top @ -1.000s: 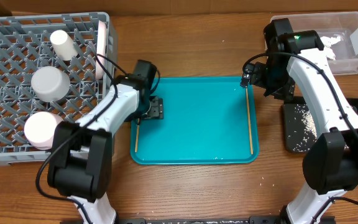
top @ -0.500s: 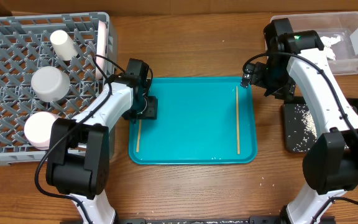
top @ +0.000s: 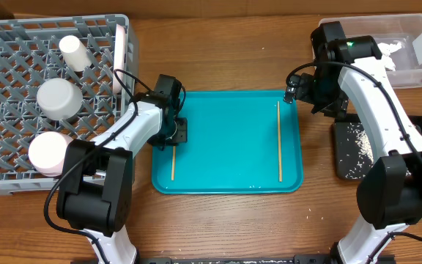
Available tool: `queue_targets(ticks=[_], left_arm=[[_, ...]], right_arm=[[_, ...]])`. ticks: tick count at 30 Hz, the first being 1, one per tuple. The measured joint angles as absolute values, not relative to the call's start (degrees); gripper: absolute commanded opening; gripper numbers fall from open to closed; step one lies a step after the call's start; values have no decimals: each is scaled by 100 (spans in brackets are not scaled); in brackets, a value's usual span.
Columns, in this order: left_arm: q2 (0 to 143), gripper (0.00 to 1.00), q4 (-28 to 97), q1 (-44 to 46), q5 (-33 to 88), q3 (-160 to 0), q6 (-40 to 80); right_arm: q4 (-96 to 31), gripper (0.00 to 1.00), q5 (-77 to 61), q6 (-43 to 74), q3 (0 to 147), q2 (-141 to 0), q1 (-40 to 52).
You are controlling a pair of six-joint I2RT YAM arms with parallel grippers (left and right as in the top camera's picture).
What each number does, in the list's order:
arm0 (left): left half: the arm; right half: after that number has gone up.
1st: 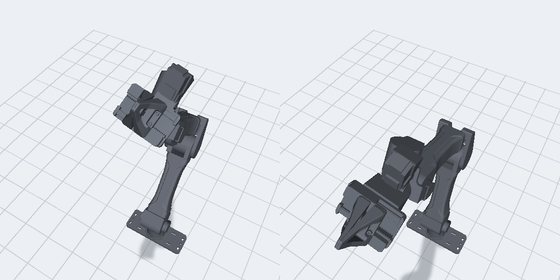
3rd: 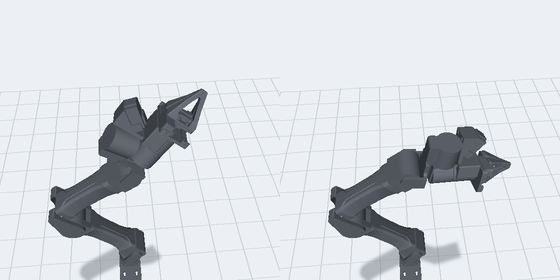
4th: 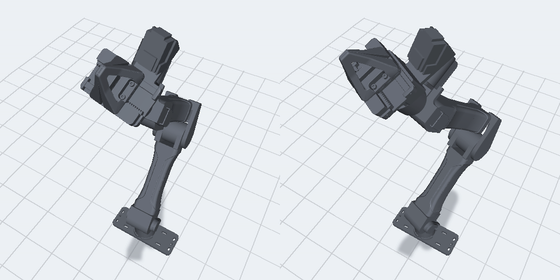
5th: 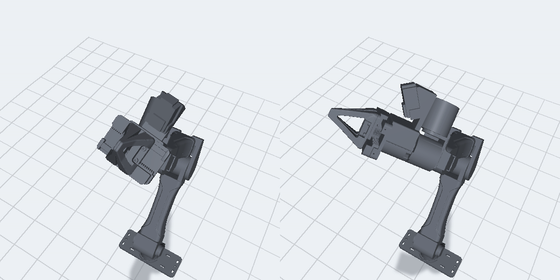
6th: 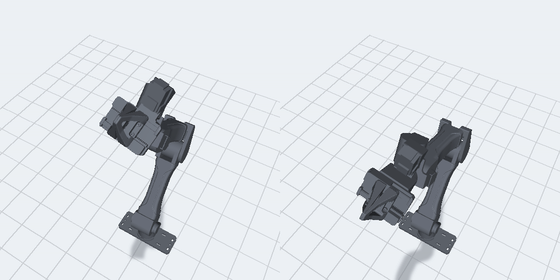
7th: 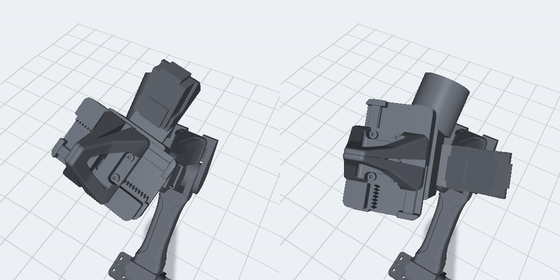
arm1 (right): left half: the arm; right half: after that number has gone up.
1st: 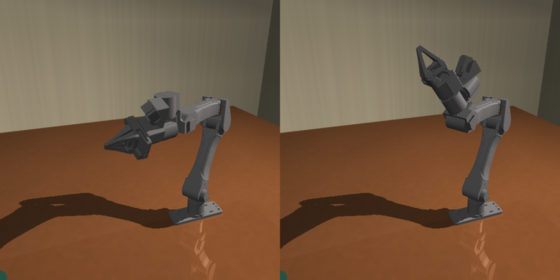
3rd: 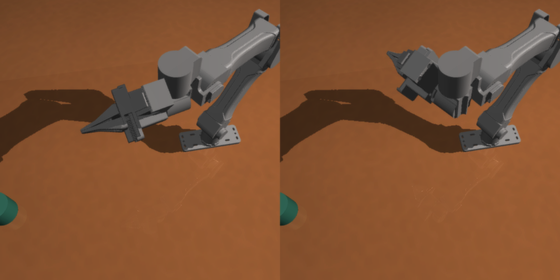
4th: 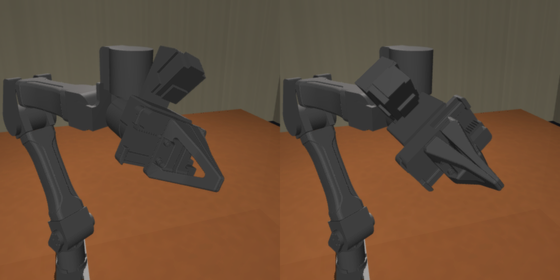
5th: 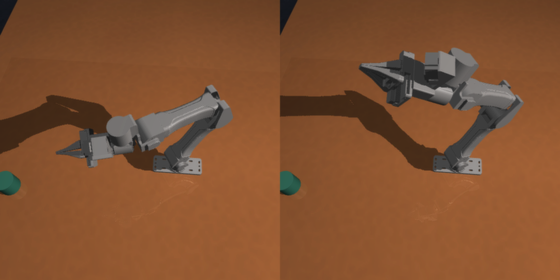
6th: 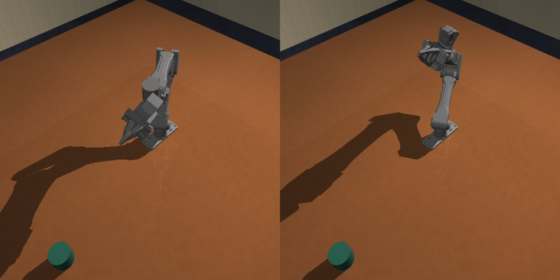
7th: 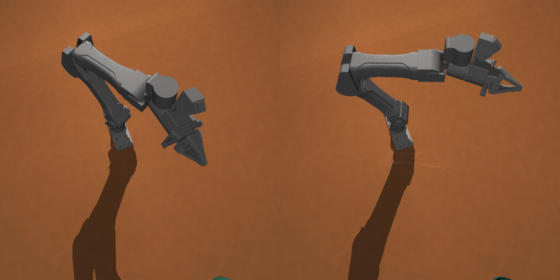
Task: Sort waste into correct bins and load items into the dishwasher
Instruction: 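Carry the chopstick left and drop it into the dish rack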
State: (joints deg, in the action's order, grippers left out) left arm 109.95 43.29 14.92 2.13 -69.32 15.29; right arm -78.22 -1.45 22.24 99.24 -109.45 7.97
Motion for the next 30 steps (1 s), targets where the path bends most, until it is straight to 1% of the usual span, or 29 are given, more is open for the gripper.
queue_targets(ticks=[2,5,12,19,24,30], left_arm=[[10995,4,4609,1492,217,-6987,1531],[10995,4,5408,1492,233,-7258,1551],[10910,4,7596,1492,117,-9282,1553],[10374,4,9043,1247,-556,-10433,1553],[10110,4,9157,694,-888,-10477,1553],[10103,4,8429,-198,-1107,-10442,1538]], right_arm=[[-7822,100,-145,2224,9924,-10945,797],[-7824,100,-145,2224,9924,-10945,797],[-7802,100,-145,2224,9924,-10945,797],[-7575,100,-141,2224,9924,-10945,797],[-7465,100,-141,2224,9924,-10945,797],[-7411,100,-141,2224,9924,-10945,797]])
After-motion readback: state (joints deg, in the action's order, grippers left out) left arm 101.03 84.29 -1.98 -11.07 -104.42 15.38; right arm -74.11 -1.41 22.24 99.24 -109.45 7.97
